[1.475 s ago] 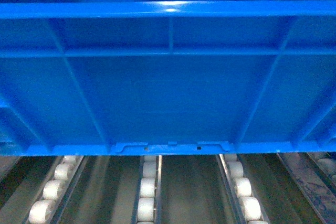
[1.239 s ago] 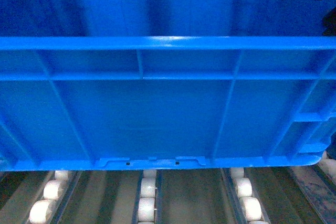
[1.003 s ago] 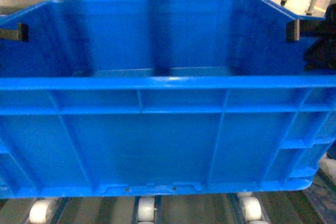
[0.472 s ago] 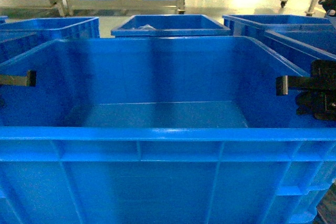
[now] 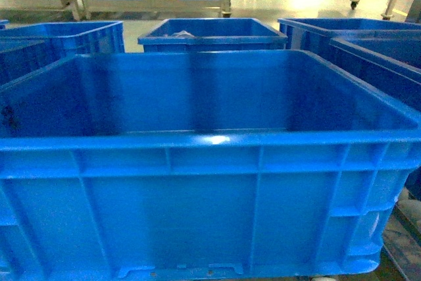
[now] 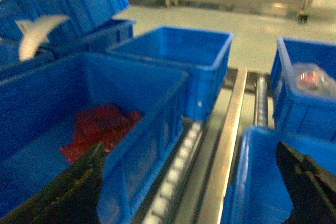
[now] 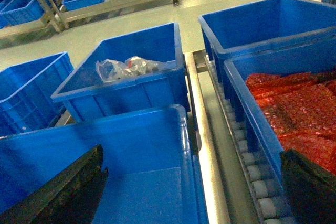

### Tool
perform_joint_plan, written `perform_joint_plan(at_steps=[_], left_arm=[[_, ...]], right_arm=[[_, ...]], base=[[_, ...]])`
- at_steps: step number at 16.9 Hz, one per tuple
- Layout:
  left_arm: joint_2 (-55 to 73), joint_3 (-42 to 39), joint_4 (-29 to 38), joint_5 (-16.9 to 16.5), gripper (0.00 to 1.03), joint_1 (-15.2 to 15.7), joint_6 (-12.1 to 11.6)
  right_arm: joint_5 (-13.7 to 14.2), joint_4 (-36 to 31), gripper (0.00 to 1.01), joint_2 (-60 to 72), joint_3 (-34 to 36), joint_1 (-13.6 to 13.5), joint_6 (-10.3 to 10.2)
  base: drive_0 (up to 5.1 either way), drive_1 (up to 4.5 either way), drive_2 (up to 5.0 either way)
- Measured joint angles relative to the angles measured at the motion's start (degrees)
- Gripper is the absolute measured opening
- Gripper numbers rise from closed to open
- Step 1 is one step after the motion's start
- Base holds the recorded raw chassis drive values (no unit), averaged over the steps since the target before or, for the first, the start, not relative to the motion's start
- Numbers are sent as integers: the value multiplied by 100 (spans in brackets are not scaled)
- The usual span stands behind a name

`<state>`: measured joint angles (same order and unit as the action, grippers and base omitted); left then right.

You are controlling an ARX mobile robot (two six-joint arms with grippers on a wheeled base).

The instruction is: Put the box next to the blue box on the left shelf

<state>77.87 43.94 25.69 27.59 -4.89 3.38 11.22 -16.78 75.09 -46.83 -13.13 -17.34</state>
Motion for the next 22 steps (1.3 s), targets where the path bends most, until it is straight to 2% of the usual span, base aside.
perform_joint_plan(at_steps=[1,3,4,5,6,7,8,9,10,13,14,15,20,21,22], left_arm=[[-199,55,11,79,100,9,-33],[-74,35,-79,61,98,-13,-39],[-39,-111,278,-273,95,46,-107],[-208,-544,1062,-1425,82,278,-190],[-518,-1064,1440,-2284,70,474,-232],[-807,-1552,1644,-2638,55,529,-234],[-994,-1904,1729,-2739,42,490,-236],[-1209,-2243,1781,-2769,30,466,-236],[-1637,-2697,1856,-2745,4,494,-236],[-2323,-3318,1751,-2756,1,492,-238],[-2566,-3471,1672,-2756,1,492,-238],[-2809,-3606,1574,-2754,1,492,-238],[-4013,-4070,813,-2756,1,487,-238],[-4120,-4232,1016,-2758,1,487,-238],[-4266,-4304,817,-2758,1,487,-238]], right_arm=[[42,26,97,-20,-4,2,2],[55,48,98,20,-2,2,2],[81,-407,95,22,114,9,114],[48,-1443,82,-81,608,72,632],[-63,-1982,70,-334,1211,203,1150],[-125,-2286,55,-629,1755,378,1421],[-243,-2413,42,-883,2107,470,1552],[-345,-2485,29,-1132,2444,540,1600],[-490,-2535,3,-1517,2944,691,1657],[-680,-2465,1,-2227,3578,881,1696],[-1043,-2378,1,-2463,3742,1165,1698],[-1069,-2267,1,-2734,3897,1351,1696],[-1121,-1574,1,-3856,4350,1314,1698],[-1121,-1397,1,-4113,4406,1314,1698],[-1119,-1714,1,-4164,4575,1314,1696]], base=[[0,0,0],[0,0,0],[0,0,0],[0,0,0],[0,0,0],[0,0,0],[0,0,0],[0,0,0],[0,0,0],[0,0,0],[0,0,0],[0,0,0],[0,0,0],[0,0,0],[0,0,0]])
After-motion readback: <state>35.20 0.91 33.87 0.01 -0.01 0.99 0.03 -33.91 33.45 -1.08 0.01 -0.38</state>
